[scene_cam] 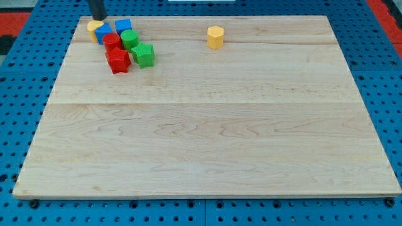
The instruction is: Separate the red blocks from the group of blocks
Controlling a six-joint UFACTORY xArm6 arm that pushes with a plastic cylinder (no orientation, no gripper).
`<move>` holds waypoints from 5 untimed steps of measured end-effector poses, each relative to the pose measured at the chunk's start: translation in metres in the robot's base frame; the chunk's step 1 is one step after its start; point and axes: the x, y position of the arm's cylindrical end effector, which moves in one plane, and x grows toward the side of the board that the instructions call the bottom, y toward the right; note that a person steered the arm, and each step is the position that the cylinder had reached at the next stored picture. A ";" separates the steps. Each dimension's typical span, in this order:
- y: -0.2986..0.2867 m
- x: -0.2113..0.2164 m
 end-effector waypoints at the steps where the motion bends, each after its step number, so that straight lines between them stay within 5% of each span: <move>1: 0.012 0.024; 5: 0.026 0.083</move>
